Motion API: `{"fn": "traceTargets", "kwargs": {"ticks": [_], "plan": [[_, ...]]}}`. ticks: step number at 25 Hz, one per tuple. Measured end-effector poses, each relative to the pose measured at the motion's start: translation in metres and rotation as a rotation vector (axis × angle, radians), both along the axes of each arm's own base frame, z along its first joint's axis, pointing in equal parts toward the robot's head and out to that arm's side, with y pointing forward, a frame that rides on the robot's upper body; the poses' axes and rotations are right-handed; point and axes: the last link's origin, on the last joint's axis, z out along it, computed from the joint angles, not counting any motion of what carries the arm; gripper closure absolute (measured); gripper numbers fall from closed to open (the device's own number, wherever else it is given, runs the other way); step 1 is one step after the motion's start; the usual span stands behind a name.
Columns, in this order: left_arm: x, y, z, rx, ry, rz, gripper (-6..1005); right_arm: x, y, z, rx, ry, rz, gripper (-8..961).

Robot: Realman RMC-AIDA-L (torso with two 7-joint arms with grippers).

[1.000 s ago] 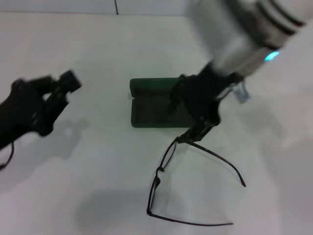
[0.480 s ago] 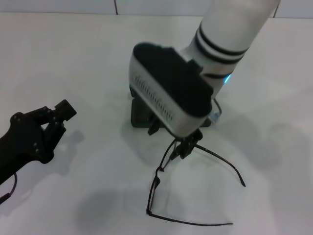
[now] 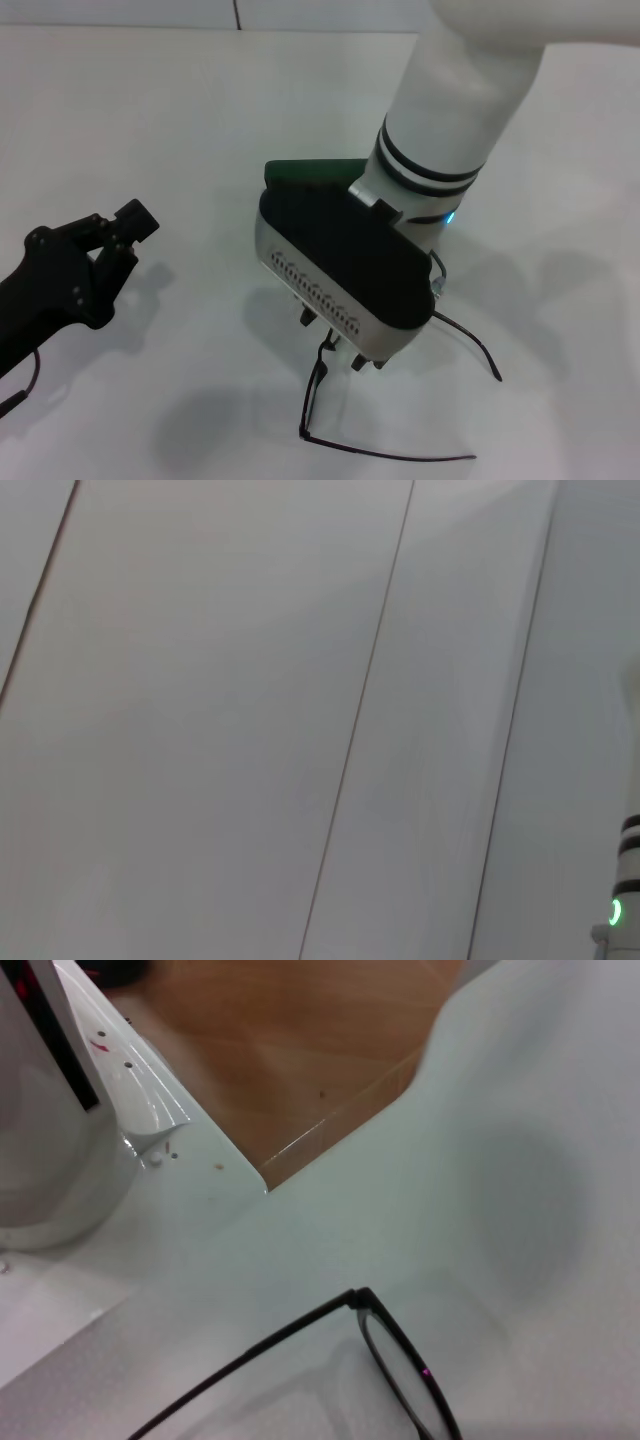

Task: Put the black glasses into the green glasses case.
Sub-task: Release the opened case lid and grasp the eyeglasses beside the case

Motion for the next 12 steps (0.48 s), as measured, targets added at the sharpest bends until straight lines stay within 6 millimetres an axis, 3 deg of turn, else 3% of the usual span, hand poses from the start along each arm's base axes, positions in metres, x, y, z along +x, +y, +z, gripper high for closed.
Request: {"fn": "traceTargets", "kwargs": {"ticks": [12], "plan": [[0.004, 0.01, -0.017, -0.02, -0.019, 0.015, 954, 0.003, -0.008, -0.008, -0.034, 0.018, 0.016, 300]]}}
